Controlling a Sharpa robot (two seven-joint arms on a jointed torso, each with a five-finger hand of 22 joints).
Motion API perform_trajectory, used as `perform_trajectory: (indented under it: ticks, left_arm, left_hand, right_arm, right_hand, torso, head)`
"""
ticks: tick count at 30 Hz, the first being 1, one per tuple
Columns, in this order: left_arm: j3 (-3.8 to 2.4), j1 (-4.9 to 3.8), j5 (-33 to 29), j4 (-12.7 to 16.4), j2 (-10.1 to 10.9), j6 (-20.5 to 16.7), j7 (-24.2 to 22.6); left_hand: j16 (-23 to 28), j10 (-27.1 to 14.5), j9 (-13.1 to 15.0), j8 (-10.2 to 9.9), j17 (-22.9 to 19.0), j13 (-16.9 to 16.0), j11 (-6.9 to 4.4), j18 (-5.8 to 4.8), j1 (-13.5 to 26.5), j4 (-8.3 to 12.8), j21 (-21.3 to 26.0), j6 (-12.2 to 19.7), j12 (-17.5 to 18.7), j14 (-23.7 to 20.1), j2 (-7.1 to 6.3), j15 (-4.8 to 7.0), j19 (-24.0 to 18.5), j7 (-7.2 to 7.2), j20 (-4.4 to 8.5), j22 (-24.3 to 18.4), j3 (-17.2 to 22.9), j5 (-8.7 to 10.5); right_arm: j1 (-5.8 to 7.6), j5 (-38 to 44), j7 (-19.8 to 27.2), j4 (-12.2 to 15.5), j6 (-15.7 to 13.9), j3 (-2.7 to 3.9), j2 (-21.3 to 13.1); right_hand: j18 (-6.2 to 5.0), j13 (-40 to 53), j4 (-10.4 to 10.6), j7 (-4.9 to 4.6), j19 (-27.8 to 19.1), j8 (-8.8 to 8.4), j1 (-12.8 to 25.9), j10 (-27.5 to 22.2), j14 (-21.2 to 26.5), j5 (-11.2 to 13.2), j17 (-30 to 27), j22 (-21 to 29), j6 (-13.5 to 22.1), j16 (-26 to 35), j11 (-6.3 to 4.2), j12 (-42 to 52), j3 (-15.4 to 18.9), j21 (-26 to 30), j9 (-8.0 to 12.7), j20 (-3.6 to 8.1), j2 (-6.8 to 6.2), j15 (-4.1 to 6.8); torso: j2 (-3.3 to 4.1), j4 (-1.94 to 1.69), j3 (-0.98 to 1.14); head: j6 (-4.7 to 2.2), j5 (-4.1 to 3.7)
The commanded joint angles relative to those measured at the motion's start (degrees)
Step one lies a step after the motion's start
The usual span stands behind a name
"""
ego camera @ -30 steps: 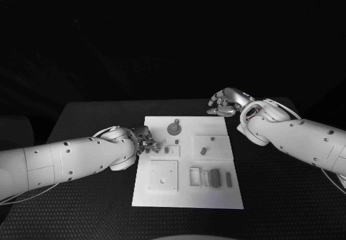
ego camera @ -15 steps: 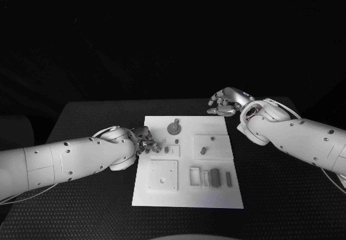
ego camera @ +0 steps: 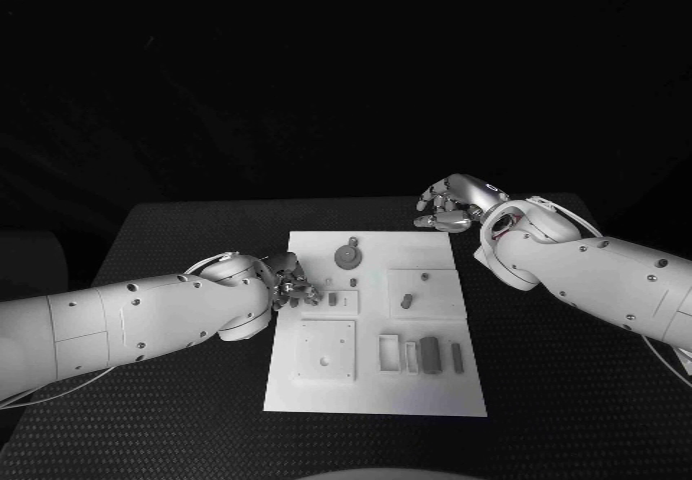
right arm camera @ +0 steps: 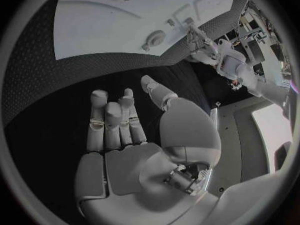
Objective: Assemble the parts on the task board
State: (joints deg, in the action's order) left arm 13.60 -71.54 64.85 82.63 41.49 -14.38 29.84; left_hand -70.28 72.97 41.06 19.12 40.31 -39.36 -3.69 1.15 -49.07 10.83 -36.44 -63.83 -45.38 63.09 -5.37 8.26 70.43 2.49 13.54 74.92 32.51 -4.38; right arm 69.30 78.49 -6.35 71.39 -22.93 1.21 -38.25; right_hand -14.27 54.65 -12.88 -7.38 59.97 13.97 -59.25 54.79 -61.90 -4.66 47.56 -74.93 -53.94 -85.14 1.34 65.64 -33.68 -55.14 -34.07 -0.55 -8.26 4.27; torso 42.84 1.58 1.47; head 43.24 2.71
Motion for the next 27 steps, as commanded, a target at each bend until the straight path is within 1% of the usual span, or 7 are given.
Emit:
perform_trajectory:
  ticks: [1,5,8,13,17,22,27]
  left_arm:
    - [0.02,0.06,-0.17,0.01,-0.06,0.55,-0.04]
    - [0.02,0.06,-0.17,-0.05,0.04,0.59,0.03]
    - [0.02,0.06,-0.08,-0.18,0.11,0.55,0.09]
    - [0.02,0.06,-0.06,-0.2,0.23,0.68,0.13]
    - [0.02,0.06,-0.06,-0.19,0.21,0.64,0.16]
    - [0.02,0.06,-0.06,-0.13,0.25,0.8,0.15]
    - [0.01,0.06,-0.26,-0.07,0.17,1.49,-0.01]
  left_hand:
    - [-0.24,-0.21,-0.05,-0.14,-0.1,-0.1,0.08,2.16,0.24,-0.25,0.34,-0.03,0.28,-0.37,0.48,0.19,-0.17,0.1,0.28,0.98,0.13,0.16]
    - [-0.29,-0.2,-0.03,-0.08,-0.1,-0.17,0.06,2.16,-0.17,0.11,0.3,-0.07,0.25,-0.38,0.91,0.23,-0.17,0.08,0.31,1.02,0.26,0.14]
    - [-0.3,-0.2,-0.03,-0.08,-0.1,-0.18,0.06,2.15,-0.19,0.15,0.29,-0.07,0.25,-0.38,0.93,0.23,-0.17,0.08,0.31,1.03,0.25,0.13]
    - [-0.34,-0.18,-0.03,-0.06,-0.09,-0.21,0.05,2.14,-0.31,0.32,0.26,-0.08,0.22,-0.37,0.98,0.25,-0.15,0.08,0.32,1.05,0.25,0.09]
    - [-0.35,-0.18,-0.03,-0.05,-0.09,-0.23,0.05,2.13,-0.3,0.36,0.25,-0.08,0.21,-0.36,0.95,0.25,-0.14,0.08,0.31,1.05,0.21,0.1]
    - [-0.38,-0.17,-0.03,-0.05,-0.09,-0.25,0.06,2.1,-0.16,0.33,0.23,-0.08,0.2,-0.36,0.91,0.25,-0.13,0.09,0.3,1.06,0.11,0.12]
    - [-0.42,-0.2,-0.07,-0.06,-0.11,-0.32,0.08,2.05,0.62,-0.05,0.22,-0.02,0.21,-0.38,0.19,0.26,-0.13,0.11,0.31,1.05,-0.27,0.19]
  right_arm:
    - [0.0,0.19,0.44,0.02,0.57,0.03,0.03]
    - [0.0,0.19,0.44,0.02,0.59,0.03,0.04]
    - [0.0,0.19,0.45,0.02,0.58,0.03,0.04]
    - [0.0,0.19,0.44,0.03,0.59,0.03,0.01]
    - [0.0,0.19,0.44,0.03,0.59,0.03,0.02]
    - [0.0,0.19,0.45,0.01,0.59,0.03,0.02]
    - [0.0,0.18,0.45,0.02,0.61,0.03,0.0]
  right_hand:
    - [-0.73,-0.08,0.35,-0.43,-0.02,-0.09,0.53,-0.16,0.13,0.13,-0.1,-0.94,0.03,-0.11,0.18,0.29,-0.07,0.21,-0.03,0.16,-0.11,0.18]
    - [-0.73,-0.09,0.36,-0.43,-0.02,-0.09,0.54,-0.16,0.13,0.13,-0.1,-0.94,0.03,-0.11,0.18,0.3,-0.08,0.21,-0.03,0.16,-0.1,0.18]
    - [-0.73,-0.09,0.37,-0.43,-0.02,-0.09,0.54,-0.16,0.13,0.13,-0.11,-0.94,0.02,-0.11,0.18,0.3,-0.08,0.22,-0.04,0.16,-0.09,0.18]
    - [-0.73,-0.1,0.39,-0.43,-0.02,-0.09,0.56,-0.16,0.13,0.13,-0.11,-0.94,0.02,-0.11,0.18,0.31,-0.08,0.22,-0.04,0.16,-0.09,0.18]
    - [-0.73,-0.1,0.4,-0.43,-0.02,-0.09,0.56,-0.16,0.13,0.13,-0.11,-0.94,0.02,-0.11,0.18,0.31,-0.08,0.22,-0.04,0.16,-0.09,0.18]
    - [-0.73,-0.11,0.41,-0.43,-0.02,-0.09,0.57,-0.17,0.13,0.13,-0.11,-0.94,0.01,-0.11,0.18,0.31,-0.08,0.22,-0.04,0.16,-0.1,0.18]
    - [-0.73,-0.12,0.42,-0.43,-0.02,-0.09,0.58,-0.17,0.13,0.13,-0.12,-0.94,0.01,-0.11,0.18,0.32,-0.07,0.22,-0.04,0.16,-0.11,0.18]
  torso:
    - [0.01,-0.03,-0.03]
    - [-0.01,0.0,-0.02]
    - [-0.01,0.01,0.0]
    - [0.01,-0.02,-0.05]
    - [0.01,-0.07,-0.06]
    - [0.01,0.0,-0.03]
    - [-0.01,0.0,-0.03]
  head:
    - [-0.02,0.03]
    - [0.0,0.03]
    - [-0.03,0.05]
    - [0.09,-0.03]
    - [0.01,-0.06]
    - [0.09,-0.01]
    - [0.1,-0.01]
